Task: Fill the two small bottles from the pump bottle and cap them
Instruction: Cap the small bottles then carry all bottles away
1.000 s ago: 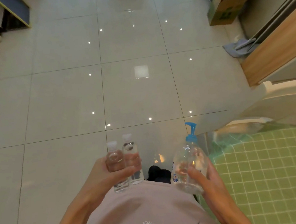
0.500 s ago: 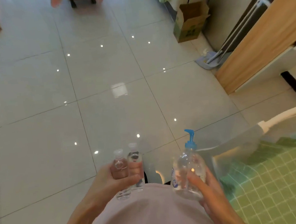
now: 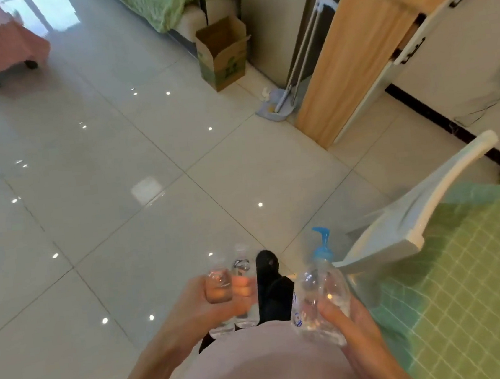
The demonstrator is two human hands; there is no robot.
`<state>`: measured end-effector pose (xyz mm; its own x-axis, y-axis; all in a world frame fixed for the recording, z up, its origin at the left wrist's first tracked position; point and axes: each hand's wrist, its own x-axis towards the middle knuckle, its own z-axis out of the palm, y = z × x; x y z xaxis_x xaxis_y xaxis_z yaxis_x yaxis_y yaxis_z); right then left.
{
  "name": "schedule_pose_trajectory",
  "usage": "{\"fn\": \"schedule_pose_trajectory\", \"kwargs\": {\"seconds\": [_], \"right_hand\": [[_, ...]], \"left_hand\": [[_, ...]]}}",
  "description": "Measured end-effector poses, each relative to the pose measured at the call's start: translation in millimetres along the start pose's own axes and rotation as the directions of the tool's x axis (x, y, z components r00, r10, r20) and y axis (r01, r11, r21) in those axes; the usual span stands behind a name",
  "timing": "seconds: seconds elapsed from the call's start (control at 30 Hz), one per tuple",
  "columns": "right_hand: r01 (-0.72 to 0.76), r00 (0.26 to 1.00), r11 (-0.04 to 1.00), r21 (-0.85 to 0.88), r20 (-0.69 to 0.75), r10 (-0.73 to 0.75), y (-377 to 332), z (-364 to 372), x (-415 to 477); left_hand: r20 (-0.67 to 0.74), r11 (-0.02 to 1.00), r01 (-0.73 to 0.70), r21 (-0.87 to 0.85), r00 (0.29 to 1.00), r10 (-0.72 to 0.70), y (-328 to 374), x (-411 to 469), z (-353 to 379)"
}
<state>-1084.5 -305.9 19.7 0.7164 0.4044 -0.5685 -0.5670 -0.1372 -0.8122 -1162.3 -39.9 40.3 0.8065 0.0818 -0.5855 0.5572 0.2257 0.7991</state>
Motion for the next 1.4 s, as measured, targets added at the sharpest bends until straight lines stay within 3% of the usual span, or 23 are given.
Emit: {"fn": "schedule_pose_trajectory", "kwargs": {"seconds": [0.43,0.63,0.87,1.13,1.23,1.4], "right_hand": [[0.037,0.991,0.999,0.031,-0.128,-0.033,-117.1,-43.6,155.0],[0.053,0.983,0.995,0.080,-0.178,-0.038,-170.8,-55.0,222.9],[0.110,0.955,0.986,0.125,-0.286,-0.071,-215.1,-44.6,315.6],[0.163,0.885,0.963,0.217,-0.464,-0.046,-275.6,-29.2,399.7],[0.175,0.855,0.948,0.266,-0.519,-0.012,-290.3,-34.4,421.9],[0.208,0.805,0.925,0.318,-0.593,0.023,-321.2,-63.9,460.4]], "left_hand": [[0.096,0.992,0.054,0.111,0.993,-0.065,139.9,187.1,-2.3],[0.092,0.988,0.063,0.140,0.993,-0.076,191.0,255.2,-28.4],[0.187,0.975,0.062,0.215,0.977,-0.104,261.5,365.4,-59.9],[0.313,0.939,0.052,0.340,0.935,-0.166,363.8,498.0,-56.4],[0.442,0.911,0.030,0.412,0.868,-0.228,398.9,538.1,-39.6],[0.495,0.894,0.024,0.447,0.826,-0.270,442.2,599.2,-5.3]]}}
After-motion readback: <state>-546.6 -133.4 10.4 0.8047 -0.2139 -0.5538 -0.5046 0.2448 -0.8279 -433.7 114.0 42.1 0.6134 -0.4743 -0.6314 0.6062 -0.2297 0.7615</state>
